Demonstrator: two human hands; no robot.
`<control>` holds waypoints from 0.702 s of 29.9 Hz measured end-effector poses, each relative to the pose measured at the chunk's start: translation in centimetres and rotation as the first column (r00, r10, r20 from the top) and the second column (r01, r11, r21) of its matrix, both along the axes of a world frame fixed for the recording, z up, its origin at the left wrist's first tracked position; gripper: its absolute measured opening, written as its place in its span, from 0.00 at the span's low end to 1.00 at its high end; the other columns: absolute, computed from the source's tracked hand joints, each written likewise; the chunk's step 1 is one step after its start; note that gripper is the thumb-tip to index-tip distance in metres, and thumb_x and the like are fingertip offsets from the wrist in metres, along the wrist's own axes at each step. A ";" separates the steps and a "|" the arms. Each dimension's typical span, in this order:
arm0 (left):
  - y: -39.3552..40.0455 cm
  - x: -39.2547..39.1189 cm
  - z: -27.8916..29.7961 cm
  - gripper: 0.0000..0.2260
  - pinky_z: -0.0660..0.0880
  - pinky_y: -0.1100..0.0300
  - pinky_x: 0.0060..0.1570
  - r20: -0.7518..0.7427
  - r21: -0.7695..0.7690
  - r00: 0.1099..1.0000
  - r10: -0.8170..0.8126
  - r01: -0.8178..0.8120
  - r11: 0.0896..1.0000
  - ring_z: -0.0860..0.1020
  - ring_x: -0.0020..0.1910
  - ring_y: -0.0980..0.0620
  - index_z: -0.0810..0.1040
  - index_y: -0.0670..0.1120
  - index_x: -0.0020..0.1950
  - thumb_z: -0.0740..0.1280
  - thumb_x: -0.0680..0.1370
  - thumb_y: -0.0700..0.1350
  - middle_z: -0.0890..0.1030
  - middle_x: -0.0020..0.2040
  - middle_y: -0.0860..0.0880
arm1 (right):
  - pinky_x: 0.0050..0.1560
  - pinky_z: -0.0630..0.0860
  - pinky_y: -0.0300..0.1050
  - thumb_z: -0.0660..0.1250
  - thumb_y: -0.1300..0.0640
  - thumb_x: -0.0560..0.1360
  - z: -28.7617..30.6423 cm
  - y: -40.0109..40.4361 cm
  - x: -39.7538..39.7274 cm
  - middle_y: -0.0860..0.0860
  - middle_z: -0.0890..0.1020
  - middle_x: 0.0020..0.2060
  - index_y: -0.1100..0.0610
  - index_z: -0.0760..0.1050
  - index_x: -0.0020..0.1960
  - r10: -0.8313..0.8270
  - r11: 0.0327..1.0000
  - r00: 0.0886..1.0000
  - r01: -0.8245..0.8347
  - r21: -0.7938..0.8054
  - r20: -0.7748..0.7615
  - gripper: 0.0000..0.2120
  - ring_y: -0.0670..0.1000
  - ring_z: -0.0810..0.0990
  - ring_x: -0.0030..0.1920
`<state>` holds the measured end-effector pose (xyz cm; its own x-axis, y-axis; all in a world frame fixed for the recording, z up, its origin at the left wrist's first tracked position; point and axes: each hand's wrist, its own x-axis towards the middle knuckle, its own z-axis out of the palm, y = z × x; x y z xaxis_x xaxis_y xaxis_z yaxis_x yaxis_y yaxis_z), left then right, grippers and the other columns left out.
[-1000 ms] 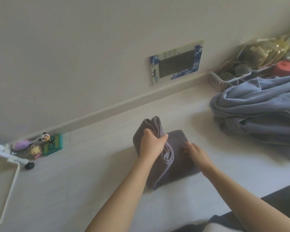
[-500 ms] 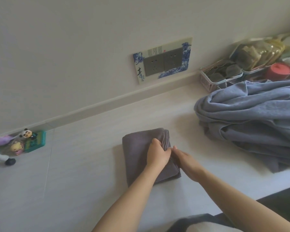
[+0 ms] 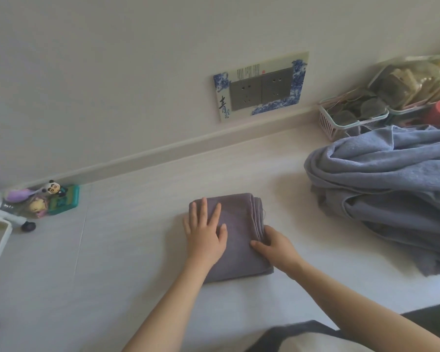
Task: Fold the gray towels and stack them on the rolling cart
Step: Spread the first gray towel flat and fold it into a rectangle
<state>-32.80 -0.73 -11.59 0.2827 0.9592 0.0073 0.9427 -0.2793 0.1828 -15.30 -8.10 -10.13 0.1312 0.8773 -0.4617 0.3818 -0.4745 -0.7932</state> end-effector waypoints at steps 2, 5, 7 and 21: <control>0.0 -0.4 -0.8 0.31 0.51 0.37 0.70 -0.106 -0.108 0.994 -0.005 -0.007 0.994 0.46 0.76 0.39 0.57 0.55 0.76 0.43 0.74 0.61 0.50 0.78 0.46 | 0.48 0.71 0.42 0.66 0.56 0.75 0.2 0.4 -0.2 0.52 0.78 0.56 0.56 0.69 0.63 0.060 0.998 0.997 -0.060 -0.003 0.058 0.17 0.52 0.76 0.53; -0.2 0.0 -1.1 0.29 0.57 0.34 0.67 -0.167 -0.113 0.986 -0.002 -0.017 0.993 0.54 0.75 0.36 0.62 0.53 0.75 0.47 0.75 0.60 0.58 0.77 0.44 | 0.59 0.68 0.43 0.65 0.58 0.74 0.5 1.0 -0.7 0.56 0.64 0.70 0.56 0.46 0.77 0.112 0.993 0.976 -0.119 0.025 0.189 0.39 0.57 0.68 0.66; -0.1 0.3 -1.3 0.28 0.62 0.32 0.63 -0.173 -0.068 0.985 -0.003 -0.008 0.998 0.61 0.72 0.35 0.67 0.51 0.72 0.52 0.75 0.59 0.65 0.74 0.43 | 0.69 0.59 0.49 0.63 0.58 0.72 0.9 1.5 -1.2 0.57 0.52 0.74 0.53 0.36 0.76 0.145 0.982 0.891 -0.184 0.049 0.431 0.44 0.60 0.58 0.72; -0.2 -0.4 -2.6 0.27 0.63 0.35 0.65 -0.108 -0.042 0.994 0.007 -0.011 0.999 0.57 0.75 0.39 0.61 0.52 0.75 0.52 0.77 0.58 0.60 0.76 0.44 | 0.76 0.43 0.47 0.36 0.36 0.73 -4.5 2.2 -2.2 0.51 0.39 0.75 0.47 0.34 0.73 0.209 0.937 0.827 -0.322 0.134 0.521 0.32 0.50 0.39 0.76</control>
